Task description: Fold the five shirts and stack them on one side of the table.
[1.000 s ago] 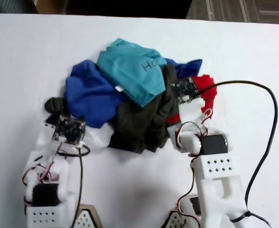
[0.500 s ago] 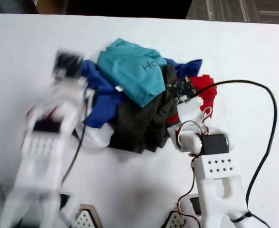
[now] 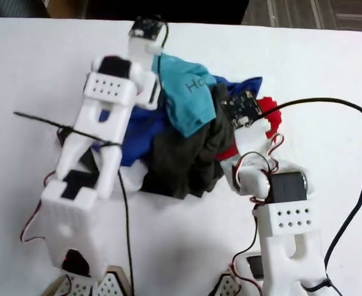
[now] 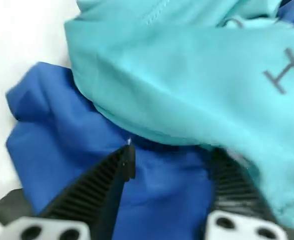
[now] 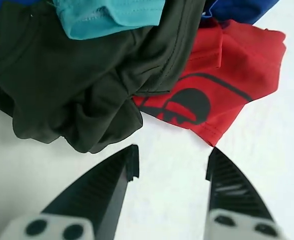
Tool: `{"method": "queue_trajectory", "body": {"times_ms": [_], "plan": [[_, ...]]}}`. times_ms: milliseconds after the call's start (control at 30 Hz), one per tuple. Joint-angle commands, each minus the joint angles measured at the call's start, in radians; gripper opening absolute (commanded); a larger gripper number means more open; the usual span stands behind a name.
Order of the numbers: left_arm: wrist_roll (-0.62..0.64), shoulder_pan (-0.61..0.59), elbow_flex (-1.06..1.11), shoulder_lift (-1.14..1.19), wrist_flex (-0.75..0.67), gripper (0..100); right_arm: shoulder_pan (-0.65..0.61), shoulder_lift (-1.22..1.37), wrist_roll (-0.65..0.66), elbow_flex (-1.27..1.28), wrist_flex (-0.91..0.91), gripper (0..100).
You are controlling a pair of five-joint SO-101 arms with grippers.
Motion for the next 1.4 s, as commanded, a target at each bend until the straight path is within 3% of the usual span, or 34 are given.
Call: {"method": "queue_trajectory", "body": {"times_ms": [0, 300, 400, 467, 567, 600, 1000, 1233, 1367], "plan": [[0.003, 0.003, -0.308, 0.046, 0.184, 34, 0.008, 0.004, 0.005, -0.046, 0.004, 23.1], [-0.008, -0.003, -0.334, 0.422, 0.229, 34, 0.007, 0.004, 0.005, -0.046, 0.004, 23.1], [-0.121, -0.018, -0.335, 0.497, 0.276, 30, 0.007, 0.002, 0.005, -0.046, 0.005, 23.1], [-0.193, -0.043, -0.320, 0.503, 0.307, 22, 0.007, 0.001, 0.005, -0.046, 0.005, 23.1], [-0.167, -0.152, -0.298, 0.482, 0.304, 0, 0.007, 0.001, 0.005, -0.046, 0.012, 23.1], [-0.143, -0.196, -0.294, 0.463, 0.304, 4, 0.007, 0.002, 0.005, -0.046, 0.013, 23.1], [-0.135, -0.810, -0.302, -0.115, 0.239, 3, 0.007, 0.004, 0.005, -0.046, 0.004, 23.1], [-0.135, -1.076, -0.292, -0.304, 0.164, 3, 0.002, 0.004, 0.005, -0.046, -0.016, 23.1], [-0.170, -1.105, -0.252, -0.279, 0.181, 3, 0.001, 0.004, 0.005, -0.046, -0.016, 23.1]]}}
